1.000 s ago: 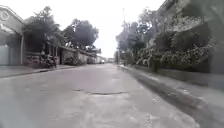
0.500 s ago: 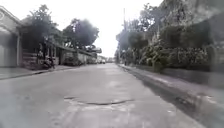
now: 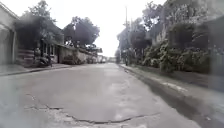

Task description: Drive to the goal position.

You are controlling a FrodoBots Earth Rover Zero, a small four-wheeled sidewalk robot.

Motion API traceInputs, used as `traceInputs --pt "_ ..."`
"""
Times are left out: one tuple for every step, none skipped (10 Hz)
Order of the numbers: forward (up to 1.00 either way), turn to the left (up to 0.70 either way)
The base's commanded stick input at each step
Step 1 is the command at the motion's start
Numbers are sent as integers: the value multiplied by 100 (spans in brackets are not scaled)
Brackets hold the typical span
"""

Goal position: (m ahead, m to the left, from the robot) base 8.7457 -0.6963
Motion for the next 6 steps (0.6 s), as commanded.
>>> traceInputs --pt "100 0" --pt "100 0" --pt "100 0" --pt "100 0" --pt "100 0" --pt "100 0"
